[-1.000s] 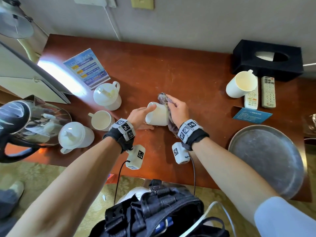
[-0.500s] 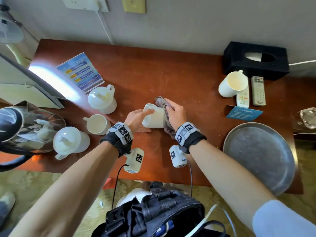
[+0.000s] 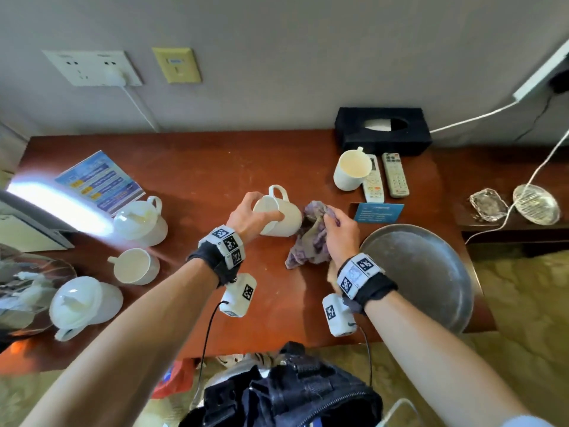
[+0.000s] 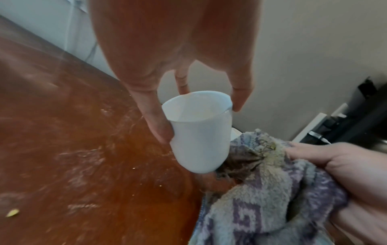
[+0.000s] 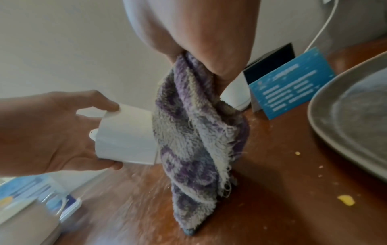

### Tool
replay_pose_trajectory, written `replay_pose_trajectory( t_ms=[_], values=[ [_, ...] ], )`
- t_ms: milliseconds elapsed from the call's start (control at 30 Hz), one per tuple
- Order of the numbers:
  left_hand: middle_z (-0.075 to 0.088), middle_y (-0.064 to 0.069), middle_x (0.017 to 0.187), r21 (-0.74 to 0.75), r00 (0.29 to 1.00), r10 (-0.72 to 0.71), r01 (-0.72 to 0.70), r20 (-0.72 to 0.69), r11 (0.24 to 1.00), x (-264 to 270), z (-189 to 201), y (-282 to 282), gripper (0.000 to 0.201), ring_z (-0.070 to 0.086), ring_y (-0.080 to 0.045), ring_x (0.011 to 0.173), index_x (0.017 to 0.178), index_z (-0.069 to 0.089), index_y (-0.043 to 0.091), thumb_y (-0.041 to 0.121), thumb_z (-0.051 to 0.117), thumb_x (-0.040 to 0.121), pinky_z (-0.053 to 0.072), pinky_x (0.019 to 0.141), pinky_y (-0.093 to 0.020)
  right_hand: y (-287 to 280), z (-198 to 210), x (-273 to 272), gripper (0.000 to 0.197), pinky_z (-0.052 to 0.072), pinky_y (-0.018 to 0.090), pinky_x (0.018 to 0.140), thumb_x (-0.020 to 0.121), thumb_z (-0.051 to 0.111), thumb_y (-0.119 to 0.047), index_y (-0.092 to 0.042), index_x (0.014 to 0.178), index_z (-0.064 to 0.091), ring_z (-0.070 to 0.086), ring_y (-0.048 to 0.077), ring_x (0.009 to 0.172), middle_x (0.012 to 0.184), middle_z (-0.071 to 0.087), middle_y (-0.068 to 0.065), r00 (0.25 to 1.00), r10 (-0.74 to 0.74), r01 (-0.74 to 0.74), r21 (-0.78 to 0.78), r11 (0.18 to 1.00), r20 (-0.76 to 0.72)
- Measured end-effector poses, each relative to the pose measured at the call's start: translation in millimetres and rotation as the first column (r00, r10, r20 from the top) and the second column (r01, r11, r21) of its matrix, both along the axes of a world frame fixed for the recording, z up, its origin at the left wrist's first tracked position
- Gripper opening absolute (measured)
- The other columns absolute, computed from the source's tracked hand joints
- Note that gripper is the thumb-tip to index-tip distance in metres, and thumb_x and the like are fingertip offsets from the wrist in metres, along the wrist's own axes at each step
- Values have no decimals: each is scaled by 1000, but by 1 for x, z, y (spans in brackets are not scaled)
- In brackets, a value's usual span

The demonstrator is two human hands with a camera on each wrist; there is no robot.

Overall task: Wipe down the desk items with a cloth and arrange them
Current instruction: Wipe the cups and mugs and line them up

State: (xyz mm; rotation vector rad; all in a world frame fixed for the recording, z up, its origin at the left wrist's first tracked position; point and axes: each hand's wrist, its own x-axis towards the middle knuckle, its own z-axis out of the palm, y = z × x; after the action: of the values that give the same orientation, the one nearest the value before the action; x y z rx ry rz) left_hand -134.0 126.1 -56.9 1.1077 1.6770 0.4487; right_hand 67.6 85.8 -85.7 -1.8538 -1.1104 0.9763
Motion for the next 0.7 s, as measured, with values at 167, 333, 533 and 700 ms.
replay_pose_trajectory(
  t_ms=[167, 333, 533, 700],
  values=[
    [52, -8, 123, 19, 988, -86, 90, -130, 996, 32, 4, 16, 73, 55, -30, 105, 134, 36, 30, 42, 80, 76, 51, 86, -39, -4, 6, 34, 31, 45, 34, 107, 101, 52, -16, -12, 129, 64, 59, 17, 118, 126, 66, 2, 986, -126, 131, 34, 991, -113],
    [50, -13, 131, -17, 958, -144, 144, -247, 989, 65, 4, 37, 80, 58, -32, 103, 137, 32, 33, 52, 78, 75, 49, 77, -38, 1, 11, 63, 29, 46, 41, 107, 100, 53, -12, -10, 126, 65, 61, 19, 116, 121, 67, 3, 955, -240, 247, 24, 969, -175],
    [49, -12, 129, -45, 902, -219, 219, -372, 975, 97, 3, 71, 78, 57, -32, 99, 138, 37, 31, 57, 75, 76, 49, 75, -39, 24, 23, 87, 30, 47, 39, 107, 101, 52, -12, -10, 127, 65, 59, 19, 119, 125, 66, 5, 954, -256, 260, 10, 965, -159],
    [48, -13, 129, -48, 866, -227, 230, -445, 972, 114, 0, 107, 80, 59, -36, 104, 140, 38, 28, 59, 74, 76, 52, 76, -41, 43, 28, 97, 31, 46, 31, 105, 102, 51, -14, -11, 130, 64, 57, 14, 117, 122, 65, 0, 964, -244, 245, 2, 969, -102]
  ],
)
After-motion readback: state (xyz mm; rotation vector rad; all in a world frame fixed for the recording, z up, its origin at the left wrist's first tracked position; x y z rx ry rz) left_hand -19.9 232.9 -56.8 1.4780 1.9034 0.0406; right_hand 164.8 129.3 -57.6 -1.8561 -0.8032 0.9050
